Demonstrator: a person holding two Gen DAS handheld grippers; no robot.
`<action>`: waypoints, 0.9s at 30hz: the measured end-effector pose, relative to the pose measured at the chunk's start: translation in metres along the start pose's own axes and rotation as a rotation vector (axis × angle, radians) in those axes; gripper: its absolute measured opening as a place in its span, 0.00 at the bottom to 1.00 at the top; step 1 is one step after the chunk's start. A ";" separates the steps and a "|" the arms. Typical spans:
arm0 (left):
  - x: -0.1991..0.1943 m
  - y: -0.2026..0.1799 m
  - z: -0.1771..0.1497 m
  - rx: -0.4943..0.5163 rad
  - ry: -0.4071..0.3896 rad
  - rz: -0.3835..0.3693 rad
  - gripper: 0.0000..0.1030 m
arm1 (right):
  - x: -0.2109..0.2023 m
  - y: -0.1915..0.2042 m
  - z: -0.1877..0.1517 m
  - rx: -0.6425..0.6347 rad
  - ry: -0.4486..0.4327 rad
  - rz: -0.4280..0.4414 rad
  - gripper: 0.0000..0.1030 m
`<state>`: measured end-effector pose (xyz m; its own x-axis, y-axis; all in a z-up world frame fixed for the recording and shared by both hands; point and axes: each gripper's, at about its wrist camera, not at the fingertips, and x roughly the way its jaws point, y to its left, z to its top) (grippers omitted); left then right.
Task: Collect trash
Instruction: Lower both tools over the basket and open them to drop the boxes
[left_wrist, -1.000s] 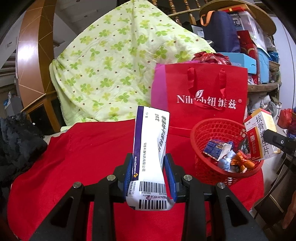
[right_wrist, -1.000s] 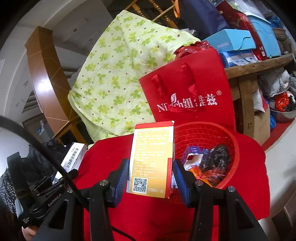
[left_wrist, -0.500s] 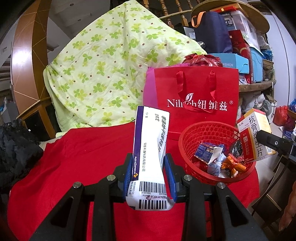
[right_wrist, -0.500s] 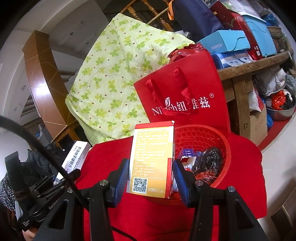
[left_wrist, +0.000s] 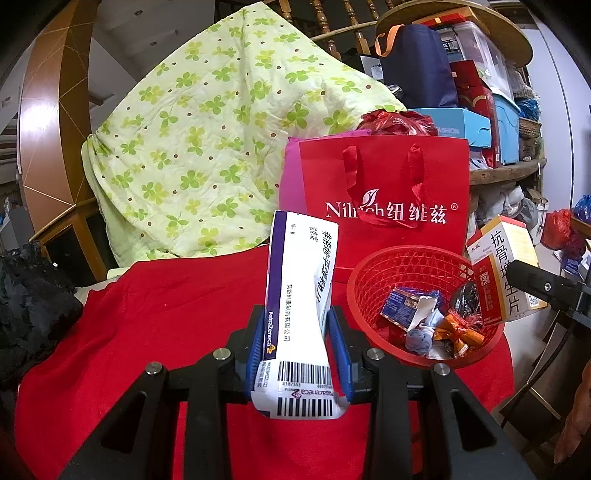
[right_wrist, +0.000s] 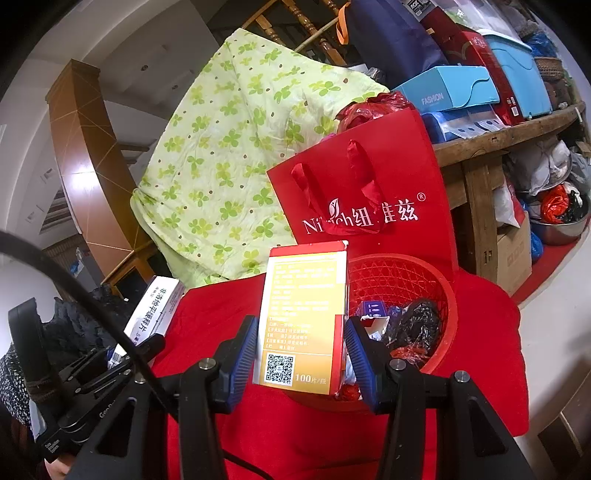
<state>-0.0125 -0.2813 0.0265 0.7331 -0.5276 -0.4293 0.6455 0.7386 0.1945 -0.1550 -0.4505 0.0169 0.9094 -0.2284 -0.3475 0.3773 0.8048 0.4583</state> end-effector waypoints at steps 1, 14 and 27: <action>0.000 0.001 0.000 -0.001 0.000 -0.002 0.35 | 0.000 0.000 0.000 0.001 0.001 0.001 0.50; 0.004 -0.007 0.006 0.011 -0.002 -0.018 0.35 | -0.003 -0.007 0.000 0.009 0.002 -0.019 0.50; 0.009 -0.024 0.018 0.030 -0.012 -0.058 0.35 | -0.002 -0.015 0.013 0.022 -0.009 -0.030 0.50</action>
<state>-0.0171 -0.3112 0.0332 0.6966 -0.5741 -0.4303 0.6930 0.6937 0.1963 -0.1601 -0.4690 0.0219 0.8993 -0.2569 -0.3539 0.4077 0.7852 0.4660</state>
